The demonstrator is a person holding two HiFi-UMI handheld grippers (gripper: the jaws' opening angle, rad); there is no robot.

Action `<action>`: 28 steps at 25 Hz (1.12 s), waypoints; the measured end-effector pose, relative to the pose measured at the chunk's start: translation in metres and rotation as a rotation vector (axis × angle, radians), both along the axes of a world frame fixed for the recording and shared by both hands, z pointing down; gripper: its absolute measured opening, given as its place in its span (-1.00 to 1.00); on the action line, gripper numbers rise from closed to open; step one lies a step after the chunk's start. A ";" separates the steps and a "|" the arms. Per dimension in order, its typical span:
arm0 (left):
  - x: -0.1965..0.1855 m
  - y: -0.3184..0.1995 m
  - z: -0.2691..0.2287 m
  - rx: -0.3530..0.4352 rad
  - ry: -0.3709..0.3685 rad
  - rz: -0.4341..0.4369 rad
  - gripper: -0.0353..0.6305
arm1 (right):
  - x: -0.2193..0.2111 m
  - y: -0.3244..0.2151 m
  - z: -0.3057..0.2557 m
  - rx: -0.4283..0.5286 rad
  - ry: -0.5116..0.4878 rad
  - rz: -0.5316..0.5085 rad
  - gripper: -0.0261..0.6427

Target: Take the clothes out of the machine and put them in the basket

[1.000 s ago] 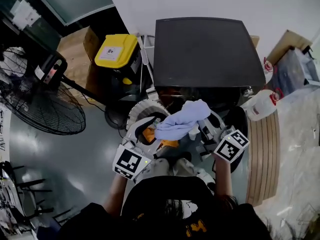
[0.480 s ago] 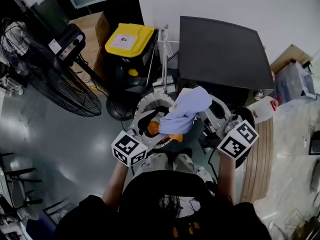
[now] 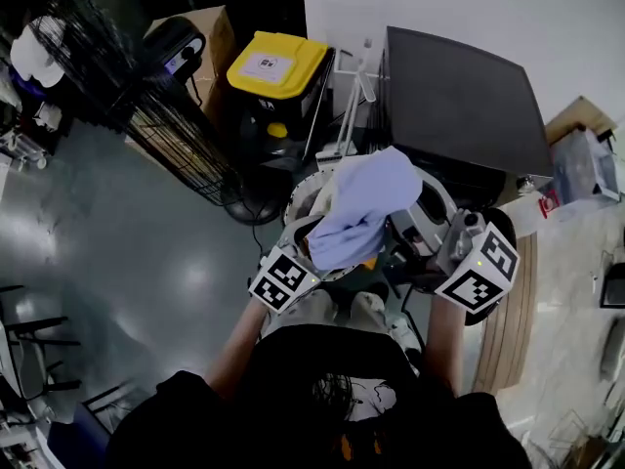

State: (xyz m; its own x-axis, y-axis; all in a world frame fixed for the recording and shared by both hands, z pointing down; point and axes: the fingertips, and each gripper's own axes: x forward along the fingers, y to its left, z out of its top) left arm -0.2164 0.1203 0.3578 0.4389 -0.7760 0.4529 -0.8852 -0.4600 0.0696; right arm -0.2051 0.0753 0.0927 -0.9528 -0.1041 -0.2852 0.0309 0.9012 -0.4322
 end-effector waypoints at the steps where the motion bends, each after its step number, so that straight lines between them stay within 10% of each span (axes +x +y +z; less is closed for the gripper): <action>1: -0.005 -0.002 0.010 -0.005 0.011 -0.023 0.09 | -0.004 0.003 -0.004 0.010 -0.002 -0.001 -0.80; 6: -0.026 -0.018 0.046 -0.013 0.072 -0.104 0.04 | -0.016 0.011 -0.011 0.051 0.019 0.013 -0.80; 10: -0.035 -0.035 0.050 0.033 0.091 -0.113 -0.85 | -0.016 0.011 -0.010 0.056 0.045 0.042 -0.80; 20: -0.041 -0.022 0.022 0.070 0.114 -0.046 -0.86 | 0.015 -0.028 0.004 0.018 0.059 0.181 -0.80; 28: -0.061 -0.016 -0.037 0.199 0.233 -0.120 -0.86 | 0.020 -0.054 0.080 0.002 0.278 0.287 -0.80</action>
State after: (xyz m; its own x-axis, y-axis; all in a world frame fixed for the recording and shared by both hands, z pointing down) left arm -0.2769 0.1041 0.3209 0.4130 -0.8917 0.1851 -0.9047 -0.3783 0.1958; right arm -0.1851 0.0210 0.1731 -0.9258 -0.3775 -0.0205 -0.3408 0.8569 -0.3869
